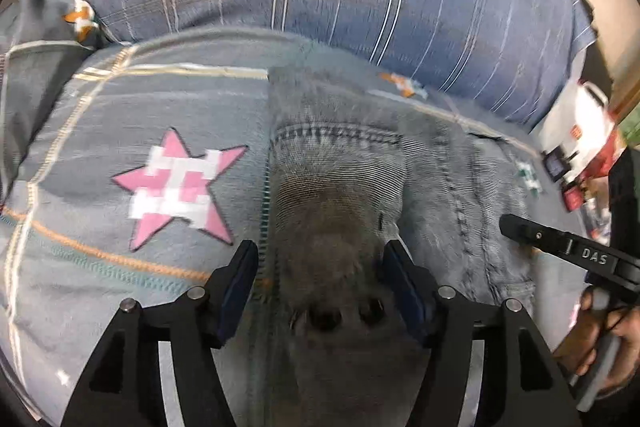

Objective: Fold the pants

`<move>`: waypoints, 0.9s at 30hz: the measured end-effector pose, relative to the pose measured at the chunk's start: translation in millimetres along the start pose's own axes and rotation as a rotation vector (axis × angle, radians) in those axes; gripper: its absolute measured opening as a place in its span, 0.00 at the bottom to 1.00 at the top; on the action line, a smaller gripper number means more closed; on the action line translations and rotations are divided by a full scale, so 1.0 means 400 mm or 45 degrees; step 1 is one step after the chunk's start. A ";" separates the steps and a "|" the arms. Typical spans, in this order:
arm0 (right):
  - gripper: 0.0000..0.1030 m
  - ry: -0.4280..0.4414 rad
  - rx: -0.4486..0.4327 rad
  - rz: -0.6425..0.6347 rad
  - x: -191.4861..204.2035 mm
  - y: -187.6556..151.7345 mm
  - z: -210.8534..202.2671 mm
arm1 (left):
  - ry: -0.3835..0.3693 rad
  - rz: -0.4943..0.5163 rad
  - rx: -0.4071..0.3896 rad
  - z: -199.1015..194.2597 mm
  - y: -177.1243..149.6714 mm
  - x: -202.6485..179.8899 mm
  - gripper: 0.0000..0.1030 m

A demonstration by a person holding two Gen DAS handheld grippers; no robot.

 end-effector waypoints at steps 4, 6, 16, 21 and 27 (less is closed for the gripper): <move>0.26 -0.016 -0.182 -0.085 0.029 -0.016 -0.140 | -0.033 0.051 -0.153 -0.123 -0.013 -0.037 0.76; 0.26 0.030 -0.223 -0.091 0.048 -0.043 -0.184 | 0.016 0.103 -0.193 -0.139 -0.037 -0.043 0.78; 0.36 -0.119 -0.197 -0.207 0.052 -0.145 -0.164 | 0.152 0.195 -0.160 -0.115 -0.092 -0.062 0.80; 0.89 -0.250 -0.392 -0.272 0.051 -0.156 -0.284 | 0.240 0.227 -0.285 -0.196 -0.082 -0.099 0.93; 1.00 -0.359 -0.337 -0.406 0.059 -0.213 -0.289 | 0.223 0.210 -0.312 -0.207 -0.092 -0.125 0.93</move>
Point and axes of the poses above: each gripper's, at about its wrist camera, not at the fingertips, and z roughly the way its jaws point, x to its left, y to its top, the point moved 10 cm from there along z, roughly the way its jaws point, and after that the axes turned 13 degrees about -y, right-handed, at the moved point
